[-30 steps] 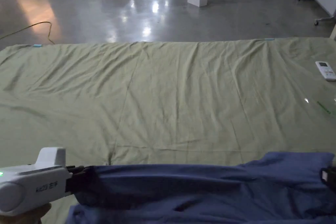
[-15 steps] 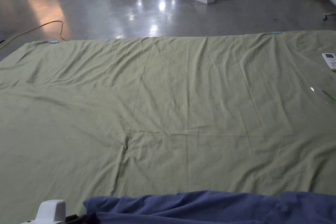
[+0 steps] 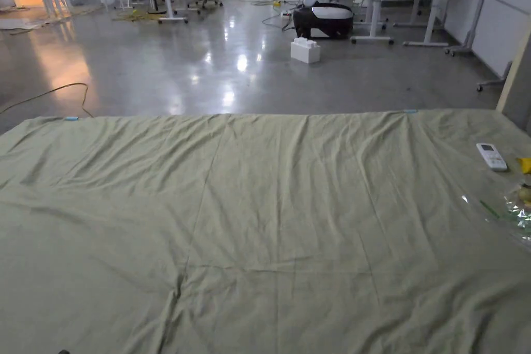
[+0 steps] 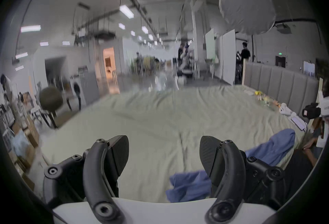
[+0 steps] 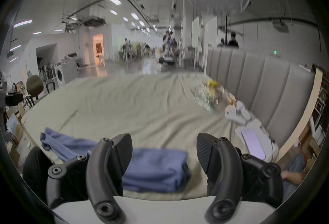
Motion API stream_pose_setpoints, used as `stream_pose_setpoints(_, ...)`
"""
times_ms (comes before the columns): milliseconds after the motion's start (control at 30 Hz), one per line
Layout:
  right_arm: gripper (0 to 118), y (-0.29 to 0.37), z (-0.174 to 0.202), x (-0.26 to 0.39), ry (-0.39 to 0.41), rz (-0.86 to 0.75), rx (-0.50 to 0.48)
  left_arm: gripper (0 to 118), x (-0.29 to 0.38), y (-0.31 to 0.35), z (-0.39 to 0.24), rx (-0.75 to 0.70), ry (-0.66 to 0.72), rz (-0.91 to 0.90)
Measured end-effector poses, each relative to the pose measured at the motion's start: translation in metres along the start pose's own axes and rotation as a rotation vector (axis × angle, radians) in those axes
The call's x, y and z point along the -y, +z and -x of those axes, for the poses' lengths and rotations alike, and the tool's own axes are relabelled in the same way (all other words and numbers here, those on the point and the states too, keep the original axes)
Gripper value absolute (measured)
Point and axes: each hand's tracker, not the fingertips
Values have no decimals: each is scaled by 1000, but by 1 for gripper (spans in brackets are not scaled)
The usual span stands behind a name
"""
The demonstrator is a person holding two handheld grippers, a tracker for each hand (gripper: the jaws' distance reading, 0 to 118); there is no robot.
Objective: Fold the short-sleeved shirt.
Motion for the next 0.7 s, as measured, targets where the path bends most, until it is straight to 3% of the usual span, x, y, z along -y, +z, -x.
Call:
stream_pose_setpoints(133,79,21,37,-25,33,-207,-54,83,-35,31,-39,-45,6,-148)
stream_pose_setpoints(200,79,29,55,-39,66,-294,-70,79,-47,40,-54,-20,72,-189)
stream_pose_setpoints(267,78,33,67,-49,55,-324,-83,66,-55,44,-62,30,93,-222)
stream_pose_setpoints(300,75,34,69,-53,51,-342,-95,49,-58,46,-65,39,91,-229)
stream_pose_setpoints(367,56,36,74,-58,29,-356,-143,24,-62,48,-71,60,60,-241)
stream_pose_setpoints(433,20,37,75,-61,23,-354,-164,11,-63,50,-75,74,33,-239)
stream_pose_setpoints(533,5,36,82,-59,45,-339,-133,3,-61,52,-77,133,40,-243)
stream_pose_setpoints(700,0,31,85,-52,40,-268,-142,0,-58,48,-77,129,44,-199)
